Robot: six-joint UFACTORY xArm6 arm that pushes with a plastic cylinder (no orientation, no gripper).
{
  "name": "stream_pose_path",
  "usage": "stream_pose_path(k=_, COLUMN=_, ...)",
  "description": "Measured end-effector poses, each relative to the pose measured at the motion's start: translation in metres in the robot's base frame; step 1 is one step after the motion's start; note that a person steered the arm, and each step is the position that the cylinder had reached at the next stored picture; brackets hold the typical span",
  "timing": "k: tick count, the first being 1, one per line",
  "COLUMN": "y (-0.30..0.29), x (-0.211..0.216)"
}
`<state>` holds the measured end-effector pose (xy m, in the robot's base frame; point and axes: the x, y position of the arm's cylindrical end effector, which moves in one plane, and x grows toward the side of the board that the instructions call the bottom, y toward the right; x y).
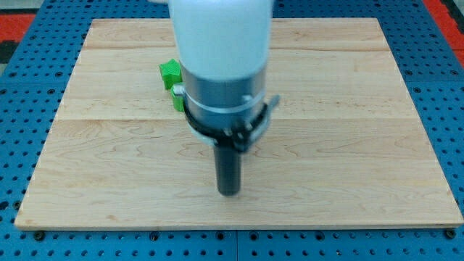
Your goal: Push the blue triangle to the center left of the board
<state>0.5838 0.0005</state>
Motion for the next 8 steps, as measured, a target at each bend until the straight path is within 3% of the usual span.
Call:
stream_pose_path(k=1, y=0.057, x=-0.025)
stream_pose_path(k=2, y=0.074, x=-0.059)
stream_pose_path(k=3, y=0.018, x=-0.098)
stream_pose_path(k=4, y=-0.047, x=-0.079)
stream_pose_path(k=8, y=-0.132, x=-0.018)
